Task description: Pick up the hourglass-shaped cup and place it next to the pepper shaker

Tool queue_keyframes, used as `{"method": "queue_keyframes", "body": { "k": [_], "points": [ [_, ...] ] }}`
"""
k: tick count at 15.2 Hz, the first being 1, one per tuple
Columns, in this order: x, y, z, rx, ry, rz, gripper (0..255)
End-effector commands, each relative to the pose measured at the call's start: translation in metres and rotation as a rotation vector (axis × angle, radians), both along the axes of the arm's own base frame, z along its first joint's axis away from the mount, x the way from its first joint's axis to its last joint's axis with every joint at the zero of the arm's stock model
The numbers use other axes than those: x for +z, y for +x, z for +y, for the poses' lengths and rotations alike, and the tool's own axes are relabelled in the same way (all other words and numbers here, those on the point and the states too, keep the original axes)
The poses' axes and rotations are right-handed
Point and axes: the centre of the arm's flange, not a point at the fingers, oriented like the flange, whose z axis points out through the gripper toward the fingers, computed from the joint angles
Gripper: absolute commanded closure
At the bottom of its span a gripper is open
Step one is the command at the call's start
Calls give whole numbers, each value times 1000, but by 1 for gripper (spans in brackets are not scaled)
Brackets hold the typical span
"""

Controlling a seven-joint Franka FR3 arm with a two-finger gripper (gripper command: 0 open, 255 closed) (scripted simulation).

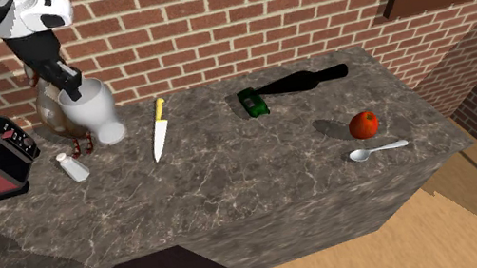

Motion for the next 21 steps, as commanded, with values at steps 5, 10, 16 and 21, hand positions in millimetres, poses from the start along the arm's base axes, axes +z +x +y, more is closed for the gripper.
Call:
{"method": "queue_keyframes", "body": {
  "k": [5, 10, 16, 21],
  "points": [
    [-32, 0, -1, 0, 0, -1, 255],
    [-59, 0, -1, 0, 0, -1, 255],
    [-91, 0, -1, 0, 0, -1, 255],
    [-117, 0, -1, 0, 0, -1, 255]
  ]
}}
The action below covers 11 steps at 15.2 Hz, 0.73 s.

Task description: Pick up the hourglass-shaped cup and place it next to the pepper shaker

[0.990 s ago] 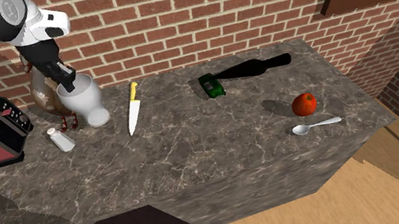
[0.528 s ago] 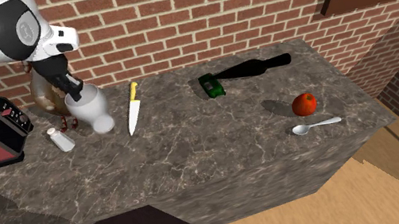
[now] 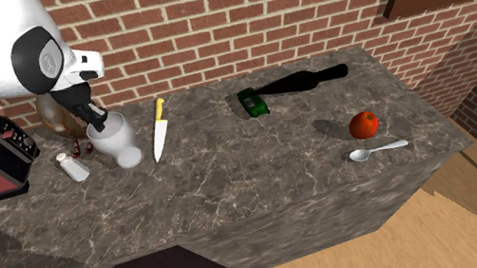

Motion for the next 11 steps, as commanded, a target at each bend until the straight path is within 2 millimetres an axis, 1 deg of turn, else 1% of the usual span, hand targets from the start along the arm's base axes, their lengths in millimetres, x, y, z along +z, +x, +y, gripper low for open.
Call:
{"method": "queue_keyframes", "body": {
  "k": [1, 10, 11],
  "points": [
    [-12, 1, 0, 0, 0, -1, 255],
    [-59, 1, 0, 0, 0, -1, 255],
    [-69, 1, 0, 0, 0, -1, 255]
  ]
}}
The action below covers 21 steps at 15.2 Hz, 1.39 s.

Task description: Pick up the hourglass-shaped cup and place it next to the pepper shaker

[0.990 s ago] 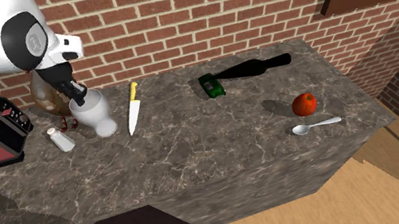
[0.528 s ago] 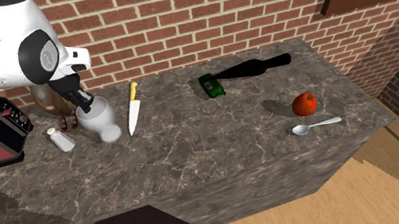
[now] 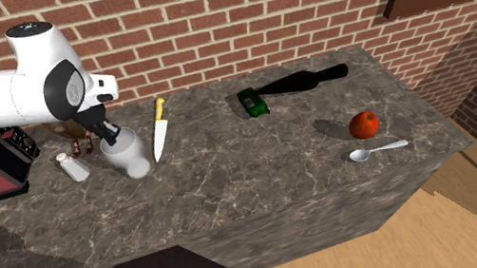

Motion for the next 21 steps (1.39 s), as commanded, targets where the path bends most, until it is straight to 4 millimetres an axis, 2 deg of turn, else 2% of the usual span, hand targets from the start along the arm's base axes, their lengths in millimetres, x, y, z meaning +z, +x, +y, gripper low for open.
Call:
{"method": "queue_keyframes", "body": {
  "k": [1, 8, 9, 14, 18, 21],
  "points": [
    [-6, -1, 1, 0, 1, -1, 255],
    [-6, -1, 1, 0, 1, -1, 255],
    [-6, -1, 1, 0, 1, -1, 0],
    [-6, -1, 1, 0, 1, -1, 0],
    [44, -2, -7, 0, 1, -1, 0],
    [44, -2, -7, 0, 1, -1, 0]
  ]
}}
